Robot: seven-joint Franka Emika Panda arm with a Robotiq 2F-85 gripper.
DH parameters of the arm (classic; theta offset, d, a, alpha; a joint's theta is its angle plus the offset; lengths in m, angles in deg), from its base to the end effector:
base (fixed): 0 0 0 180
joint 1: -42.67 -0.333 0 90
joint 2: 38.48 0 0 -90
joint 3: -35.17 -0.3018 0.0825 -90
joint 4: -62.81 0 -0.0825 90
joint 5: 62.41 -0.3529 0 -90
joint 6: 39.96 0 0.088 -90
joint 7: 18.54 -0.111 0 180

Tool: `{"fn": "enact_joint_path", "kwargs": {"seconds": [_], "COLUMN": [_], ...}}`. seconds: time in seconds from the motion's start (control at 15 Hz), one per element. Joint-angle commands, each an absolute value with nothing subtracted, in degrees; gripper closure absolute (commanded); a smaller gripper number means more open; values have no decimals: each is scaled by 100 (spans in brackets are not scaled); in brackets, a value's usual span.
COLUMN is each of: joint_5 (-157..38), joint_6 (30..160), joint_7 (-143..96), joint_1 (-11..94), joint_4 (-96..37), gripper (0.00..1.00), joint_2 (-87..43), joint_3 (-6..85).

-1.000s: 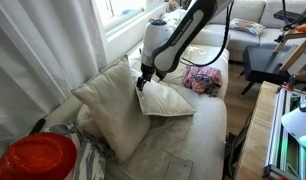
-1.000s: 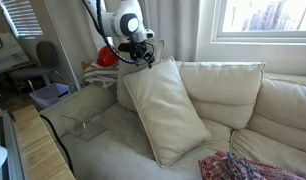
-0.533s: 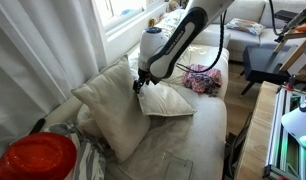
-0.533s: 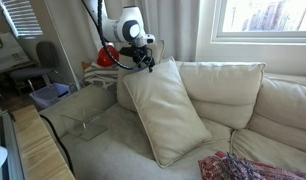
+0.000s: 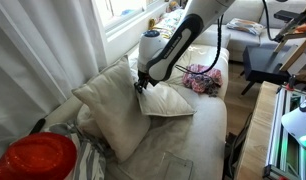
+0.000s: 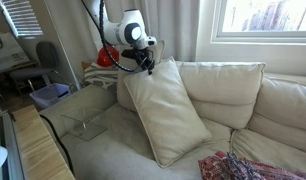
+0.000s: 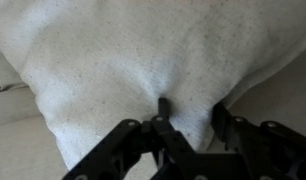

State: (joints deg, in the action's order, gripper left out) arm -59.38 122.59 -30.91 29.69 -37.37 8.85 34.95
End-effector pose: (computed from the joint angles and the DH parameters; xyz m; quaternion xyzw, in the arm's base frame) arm 0.6330 0.1509 0.1392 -0.9909 -0.0303 -0.1298 0.0194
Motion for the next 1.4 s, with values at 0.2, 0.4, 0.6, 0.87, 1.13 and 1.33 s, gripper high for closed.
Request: {"fn": "enact_joint_path", "kwargs": {"seconds": [0.2, 0.4, 0.6, 0.87, 1.13, 1.33], "joint_5": [-5969, -5741, -5279, -4179, -2916, -2215], "joint_6": [11789, 11335, 10870, 10213, 9569, 9225], "joint_7": [-2781, -2434, -2248, -2176, -2159, -2186], "joint_1": [3088, 3152, 3072, 2996, 3116, 3314], "joint_4": [-3776, -4027, -4405, -4826, -5222, -5480], "gripper": [100, 99, 98, 98, 98, 98], "joint_2": [835, 422, -227, -1121, -1898, -2348], "joint_3": [3467, 3605, 4030, 4554, 4766, 4722]}}
